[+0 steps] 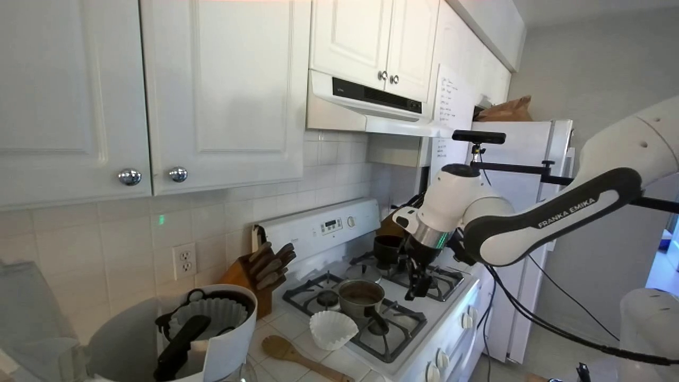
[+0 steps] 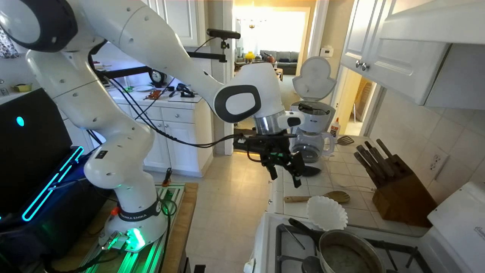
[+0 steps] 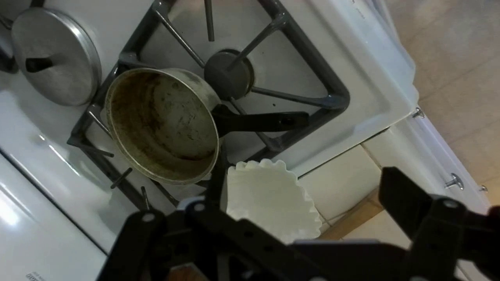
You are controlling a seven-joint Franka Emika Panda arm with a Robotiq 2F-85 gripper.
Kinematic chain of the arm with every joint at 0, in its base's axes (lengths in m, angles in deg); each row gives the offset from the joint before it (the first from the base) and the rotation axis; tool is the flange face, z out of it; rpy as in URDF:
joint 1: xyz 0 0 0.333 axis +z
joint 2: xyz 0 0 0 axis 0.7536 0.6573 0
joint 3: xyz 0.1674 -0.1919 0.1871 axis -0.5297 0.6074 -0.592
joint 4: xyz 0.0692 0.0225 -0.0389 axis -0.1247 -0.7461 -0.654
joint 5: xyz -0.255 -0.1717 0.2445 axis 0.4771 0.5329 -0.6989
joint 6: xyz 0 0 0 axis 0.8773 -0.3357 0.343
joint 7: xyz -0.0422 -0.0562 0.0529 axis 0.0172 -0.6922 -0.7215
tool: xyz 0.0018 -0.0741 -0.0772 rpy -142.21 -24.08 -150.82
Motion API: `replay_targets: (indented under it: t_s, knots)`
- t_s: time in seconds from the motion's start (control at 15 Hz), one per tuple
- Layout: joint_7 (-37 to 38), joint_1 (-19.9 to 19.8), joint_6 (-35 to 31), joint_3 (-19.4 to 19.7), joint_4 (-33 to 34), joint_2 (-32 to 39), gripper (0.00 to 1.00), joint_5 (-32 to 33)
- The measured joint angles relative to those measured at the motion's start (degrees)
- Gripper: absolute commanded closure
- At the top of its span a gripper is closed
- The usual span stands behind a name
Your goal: Put the paper bowl inside the silver saucepan.
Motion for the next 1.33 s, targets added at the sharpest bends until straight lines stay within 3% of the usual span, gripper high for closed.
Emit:
replay_targets:
  t_s: [0.33, 0.6, 1.13, 1.33]
  knots:
    - [10.0, -3.8, -7.6, -4.3, 0.7, 8.8, 0.0, 10.3]
    - [18.0, -5.1, -7.7, -5.9, 3.9, 14.8, 0.0, 20.2]
    - [18.1, -4.1, -6.4, -5.0, 5.8, 17.0, 0.0, 18.7]
    - [15.9, -3.7, -11.2, -4.3, 5.8, 18.6, 0.0, 18.6]
